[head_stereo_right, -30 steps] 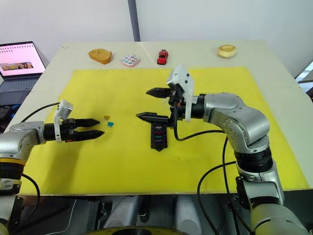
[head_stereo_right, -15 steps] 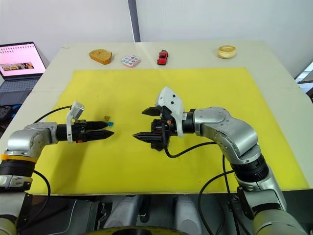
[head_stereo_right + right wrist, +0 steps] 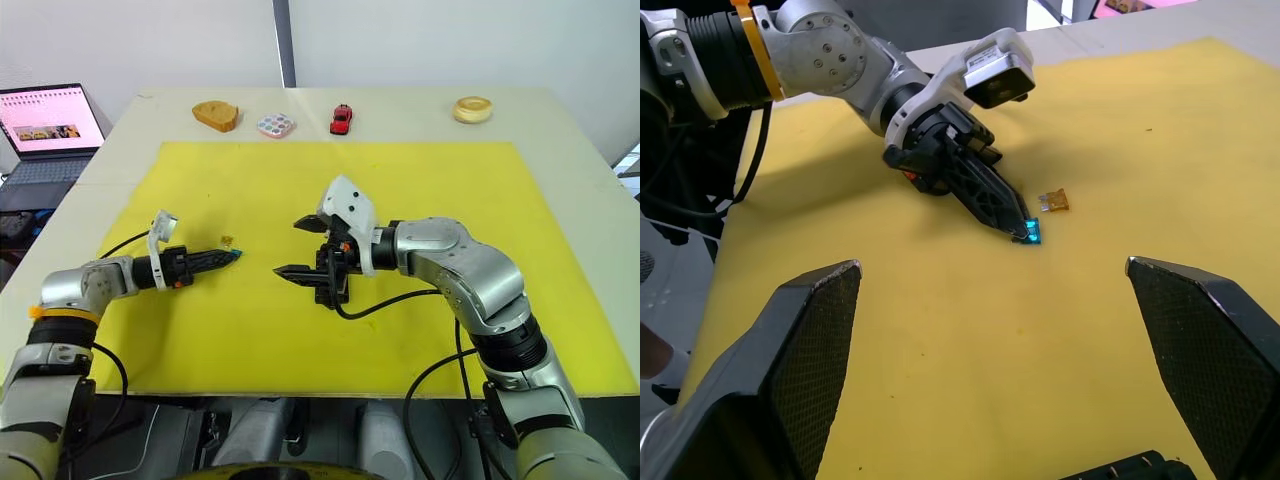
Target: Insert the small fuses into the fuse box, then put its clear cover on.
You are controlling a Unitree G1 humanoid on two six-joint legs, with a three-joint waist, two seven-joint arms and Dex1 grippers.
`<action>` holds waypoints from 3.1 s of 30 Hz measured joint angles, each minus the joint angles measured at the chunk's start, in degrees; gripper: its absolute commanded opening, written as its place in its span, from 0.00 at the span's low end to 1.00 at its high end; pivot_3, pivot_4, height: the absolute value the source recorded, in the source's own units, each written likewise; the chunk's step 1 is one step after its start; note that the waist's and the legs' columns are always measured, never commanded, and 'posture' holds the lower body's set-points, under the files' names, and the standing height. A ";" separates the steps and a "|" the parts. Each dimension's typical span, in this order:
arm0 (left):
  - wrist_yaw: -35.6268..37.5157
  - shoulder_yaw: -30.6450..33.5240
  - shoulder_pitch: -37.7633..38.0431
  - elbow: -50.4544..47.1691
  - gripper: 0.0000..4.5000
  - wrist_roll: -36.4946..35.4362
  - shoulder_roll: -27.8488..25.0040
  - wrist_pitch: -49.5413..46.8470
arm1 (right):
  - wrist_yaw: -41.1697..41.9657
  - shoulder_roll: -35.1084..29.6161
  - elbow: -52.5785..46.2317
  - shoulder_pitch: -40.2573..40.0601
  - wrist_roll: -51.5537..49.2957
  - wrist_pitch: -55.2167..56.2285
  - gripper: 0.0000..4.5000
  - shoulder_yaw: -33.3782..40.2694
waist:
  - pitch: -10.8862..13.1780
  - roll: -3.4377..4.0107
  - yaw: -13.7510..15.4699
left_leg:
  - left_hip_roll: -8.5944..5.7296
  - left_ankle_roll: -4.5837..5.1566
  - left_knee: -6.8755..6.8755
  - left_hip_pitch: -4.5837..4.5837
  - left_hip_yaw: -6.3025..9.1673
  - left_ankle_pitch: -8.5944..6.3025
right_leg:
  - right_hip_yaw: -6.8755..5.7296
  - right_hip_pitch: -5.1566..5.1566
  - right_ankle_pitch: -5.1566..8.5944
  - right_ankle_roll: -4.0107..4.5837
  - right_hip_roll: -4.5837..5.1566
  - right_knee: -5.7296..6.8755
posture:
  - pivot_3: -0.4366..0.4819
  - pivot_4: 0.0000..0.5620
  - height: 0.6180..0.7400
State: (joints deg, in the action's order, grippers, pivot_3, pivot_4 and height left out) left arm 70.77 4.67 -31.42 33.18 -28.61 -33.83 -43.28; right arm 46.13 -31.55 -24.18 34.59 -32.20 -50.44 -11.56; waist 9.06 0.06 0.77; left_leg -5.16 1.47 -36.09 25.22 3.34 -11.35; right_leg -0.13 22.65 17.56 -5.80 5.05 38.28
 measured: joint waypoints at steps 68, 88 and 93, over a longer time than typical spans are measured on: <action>-24.93 13.99 -0.93 -42.94 0.15 -41.89 6.59 -14.90 | -21.16 11.71 18.05 23.68 -35.62 -30.58 0.00 22.59 | -0.18 0.00 -1.59 | 0.05 -0.04 0.18 0.17 0.03 0.03 | 0.01 -0.01 0.00 0.01 -0.05 -0.08 | 0.48 0.27 1.00; -15.31 2.37 10.13 -49.45 0.99 -21.84 -10.47 -3.91 | 24.65 -6.63 29.63 6.29 1.34 23.51 0.00 1.16 | -0.05 0.03 -1.51 | 0.08 -0.09 0.36 0.16 -0.02 0.04 | 0.05 0.02 0.02 0.01 -0.04 -0.23 | 0.48 0.27 1.00; -14.62 -2.02 11.76 -52.72 0.99 -16.49 -9.62 0.47 | 29.07 -4.41 35.94 5.32 7.91 33.68 0.00 -1.20 | -0.04 0.01 -1.46 | 0.08 -0.16 0.51 0.17 -0.01 0.07 | 0.06 0.08 0.02 0.01 -0.03 -0.26 | 0.48 0.27 1.00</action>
State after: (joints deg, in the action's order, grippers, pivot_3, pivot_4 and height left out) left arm 56.15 2.65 -19.66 -19.54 -45.11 -43.46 -42.81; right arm 75.20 -35.95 11.76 39.91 -24.29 -16.76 -12.76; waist 9.02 0.07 -0.70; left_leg -5.08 1.32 -35.58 25.38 3.33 -11.27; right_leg -0.07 22.74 17.58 -5.79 5.01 38.02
